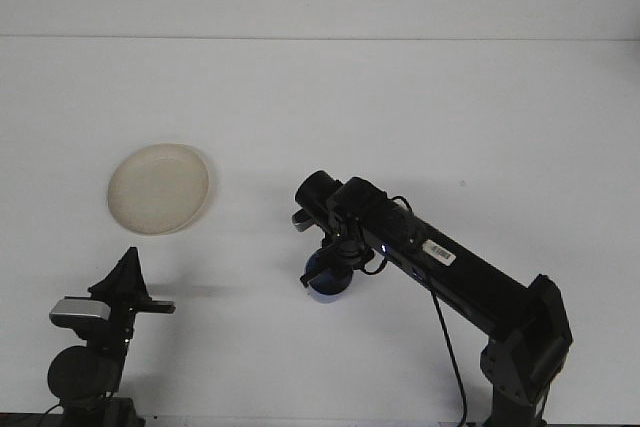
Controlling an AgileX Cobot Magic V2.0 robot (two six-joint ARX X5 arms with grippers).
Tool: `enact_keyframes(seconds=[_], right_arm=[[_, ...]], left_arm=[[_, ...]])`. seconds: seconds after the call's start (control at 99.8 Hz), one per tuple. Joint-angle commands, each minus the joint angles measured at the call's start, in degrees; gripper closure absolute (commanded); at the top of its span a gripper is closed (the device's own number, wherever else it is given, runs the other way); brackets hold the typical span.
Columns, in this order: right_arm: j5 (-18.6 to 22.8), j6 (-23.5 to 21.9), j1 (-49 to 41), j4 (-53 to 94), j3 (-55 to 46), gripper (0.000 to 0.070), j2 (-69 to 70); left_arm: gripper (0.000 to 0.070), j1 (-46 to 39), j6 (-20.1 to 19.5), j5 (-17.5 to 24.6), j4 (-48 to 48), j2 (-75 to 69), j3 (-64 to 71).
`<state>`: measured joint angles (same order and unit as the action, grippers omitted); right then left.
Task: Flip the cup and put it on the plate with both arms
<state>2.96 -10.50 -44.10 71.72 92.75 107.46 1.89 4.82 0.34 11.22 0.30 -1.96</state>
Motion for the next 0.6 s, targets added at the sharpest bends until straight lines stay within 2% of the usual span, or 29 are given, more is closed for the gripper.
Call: enact_keyframes(seconds=[0.0, 0.26, 0.451, 0.591], right_arm=[[0.0, 0.9, -0.7, -0.2, 1.4, 0.0700, 1.5], [0.0, 0.9, -0.8, -0.2, 1.4, 0.0681, 1.5], [0.1, 0.9, -1.0, -0.6, 1.4, 0.0496, 1.5], [0.1, 0.8, -1.0, -1.0, 1.4, 0.0474, 1.5]], left_arm=[[0.0689, 0.0, -0.7, 0.3, 0.8, -0.1, 1.1], [0.0689, 0.0, -0.7, 0.3, 0.8, -0.1, 1.1], [0.0689, 0.0, -0.7, 0.3, 0.8, -0.1, 1.1], [0.0689, 0.0, -0.7, 0.3, 0.8, -0.1, 1.1]])
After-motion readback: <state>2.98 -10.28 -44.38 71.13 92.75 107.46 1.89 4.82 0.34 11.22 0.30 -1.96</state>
